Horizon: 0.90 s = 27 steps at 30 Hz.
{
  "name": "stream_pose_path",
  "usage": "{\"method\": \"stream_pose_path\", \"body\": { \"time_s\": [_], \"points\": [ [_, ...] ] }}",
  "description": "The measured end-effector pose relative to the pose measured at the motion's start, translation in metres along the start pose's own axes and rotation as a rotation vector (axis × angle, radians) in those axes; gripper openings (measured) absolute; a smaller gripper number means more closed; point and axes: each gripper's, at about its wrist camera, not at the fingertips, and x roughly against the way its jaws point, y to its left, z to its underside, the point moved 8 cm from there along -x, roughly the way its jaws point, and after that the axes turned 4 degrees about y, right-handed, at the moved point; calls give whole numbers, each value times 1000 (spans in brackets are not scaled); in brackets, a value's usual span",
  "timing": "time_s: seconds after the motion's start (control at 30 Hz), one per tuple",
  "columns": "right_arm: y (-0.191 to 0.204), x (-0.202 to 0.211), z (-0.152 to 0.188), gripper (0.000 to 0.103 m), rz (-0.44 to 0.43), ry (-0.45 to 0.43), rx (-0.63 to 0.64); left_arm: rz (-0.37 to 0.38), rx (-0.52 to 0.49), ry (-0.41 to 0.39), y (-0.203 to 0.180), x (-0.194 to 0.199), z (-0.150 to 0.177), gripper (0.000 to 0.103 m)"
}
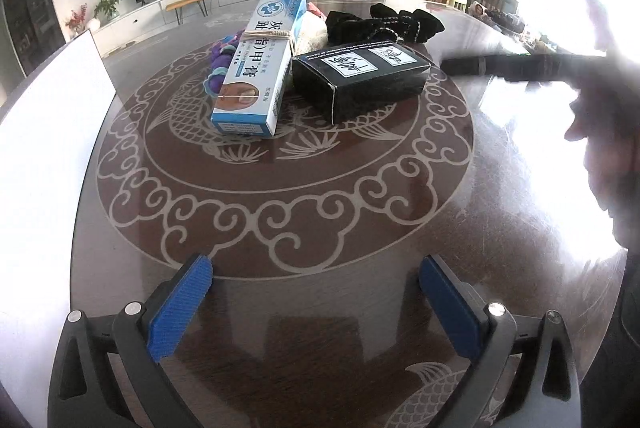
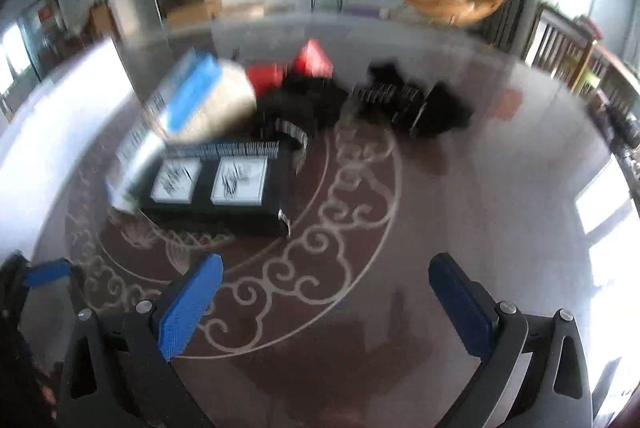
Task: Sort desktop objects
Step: 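Grasp the black pictogram box with the right tool, then grasp the blue-white nail cream box with the left tool while the right tool holds the black box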
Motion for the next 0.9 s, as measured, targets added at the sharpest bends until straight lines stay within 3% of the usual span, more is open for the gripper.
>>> {"method": "stream_pose_path", "body": {
  "time_s": [0.07, 0.23, 0.4, 0.53, 0.77, 0.83, 0.9],
  "points": [
    [11, -2, -19, 103, -28, -11, -38, 0, 0, 0, 0, 0, 0, 103],
    [51, -59, -43, 103, -43, 146, -118, 4, 0, 0, 0, 0, 0, 103],
    [90, -64, -42, 103, -87, 89, -7, 2, 0, -2, 0, 0, 1, 103],
    [66, -49, -28, 102, -19, 37, 22, 1, -2, -1, 0, 0, 1, 103],
    [0, 3, 23, 102, 10, 15, 40, 5, -1, -3, 0, 1, 1, 103],
    [-8, 25, 40, 102, -3, -29, 28, 26, 20, -22, 6, 1, -8, 103],
    [-13, 47, 58, 103, -28, -82, -13, -26, 43, -51, 25, -2, -32, 103]
  ]
}}
